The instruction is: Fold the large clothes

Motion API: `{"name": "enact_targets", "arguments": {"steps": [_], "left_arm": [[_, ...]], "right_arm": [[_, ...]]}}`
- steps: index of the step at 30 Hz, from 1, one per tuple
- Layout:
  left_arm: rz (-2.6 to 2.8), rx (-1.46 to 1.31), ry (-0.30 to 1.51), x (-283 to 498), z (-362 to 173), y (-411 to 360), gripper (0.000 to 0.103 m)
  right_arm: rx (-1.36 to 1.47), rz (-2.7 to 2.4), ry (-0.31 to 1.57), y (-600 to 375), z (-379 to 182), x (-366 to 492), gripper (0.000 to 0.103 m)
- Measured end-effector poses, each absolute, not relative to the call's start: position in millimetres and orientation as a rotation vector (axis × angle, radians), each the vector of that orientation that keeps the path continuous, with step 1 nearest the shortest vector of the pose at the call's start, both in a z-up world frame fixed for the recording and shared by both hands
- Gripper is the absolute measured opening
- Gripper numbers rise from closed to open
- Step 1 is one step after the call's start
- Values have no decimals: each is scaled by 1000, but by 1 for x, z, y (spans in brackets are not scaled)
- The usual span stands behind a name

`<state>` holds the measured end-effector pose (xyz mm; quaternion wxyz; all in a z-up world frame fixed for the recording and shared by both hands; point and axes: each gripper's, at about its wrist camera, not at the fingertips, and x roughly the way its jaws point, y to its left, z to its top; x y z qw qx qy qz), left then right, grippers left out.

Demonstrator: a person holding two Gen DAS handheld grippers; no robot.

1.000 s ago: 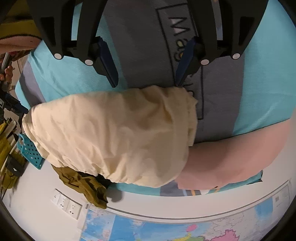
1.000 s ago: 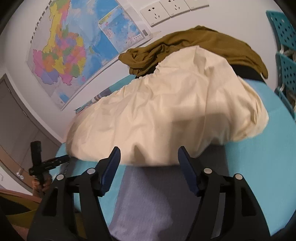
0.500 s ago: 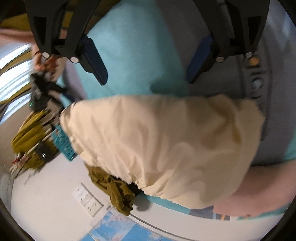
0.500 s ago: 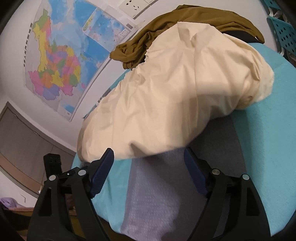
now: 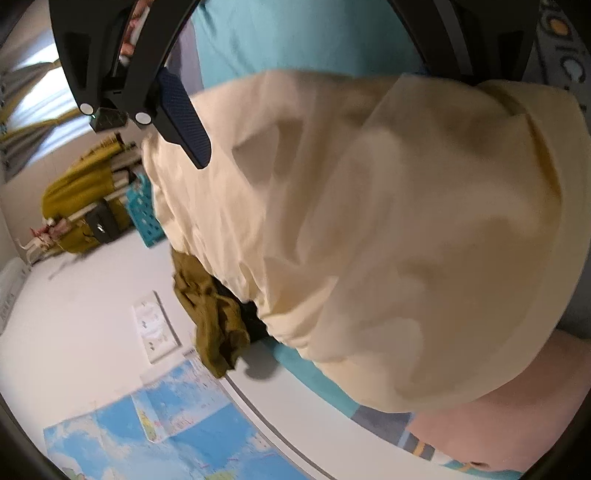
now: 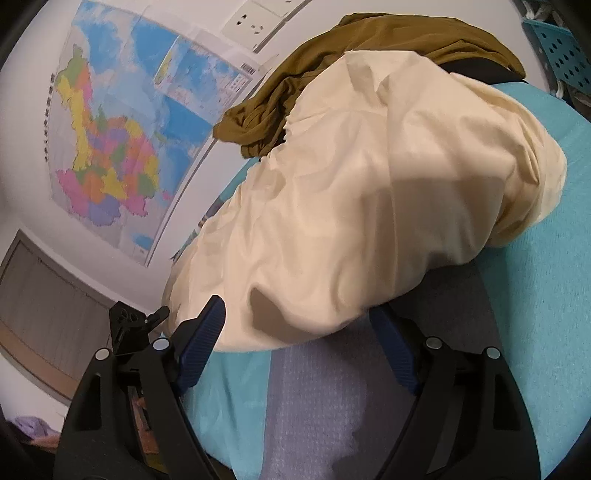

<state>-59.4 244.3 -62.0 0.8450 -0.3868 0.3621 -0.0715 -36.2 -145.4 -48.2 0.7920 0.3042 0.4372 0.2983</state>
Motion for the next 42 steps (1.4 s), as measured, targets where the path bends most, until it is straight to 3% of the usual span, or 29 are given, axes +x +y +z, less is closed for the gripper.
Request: {"name": "enact_targets", "arguments": {"steps": [2,5,9,20,23,25,29,35,36,38,39,42], "left_arm": [[-118,-794,768,-51,-59,236,93],[-80,-777,773,-43,-57,231,93],[-84,-712,755,-40,-50,222,93],[-28,-683,802,-19,-55,228,93],[-22,-671,799,-23,-57,230,85],[-31,-701,797,-23,-58,235,85],[-38,-706,810,-13,-57,233,96],[-37,-673,839,3,-55,228,96],[-42,-688,837,3,-56,231,94],[-26,-716,841,1,-58,238,65],[-20,-733,841,-1,-58,242,59],[-32,-753,837,-4,-59,249,54]], "right_arm": [[670,615,935,-144,-48,-32,80],[662,570,927,-138,-48,-25,81],[626,542,914,-121,-47,-14,91],[665,452,883,-108,-48,1,91],[720,447,909,-124,-50,-10,88],[707,442,928,-128,-50,-19,88],[675,442,937,-120,-52,-12,88],[693,446,865,-95,-54,25,97],[699,444,856,-92,-55,30,95],[705,449,849,-93,-55,33,86],[711,448,846,-94,-56,33,71],[762,470,867,-106,-65,34,53]]}}
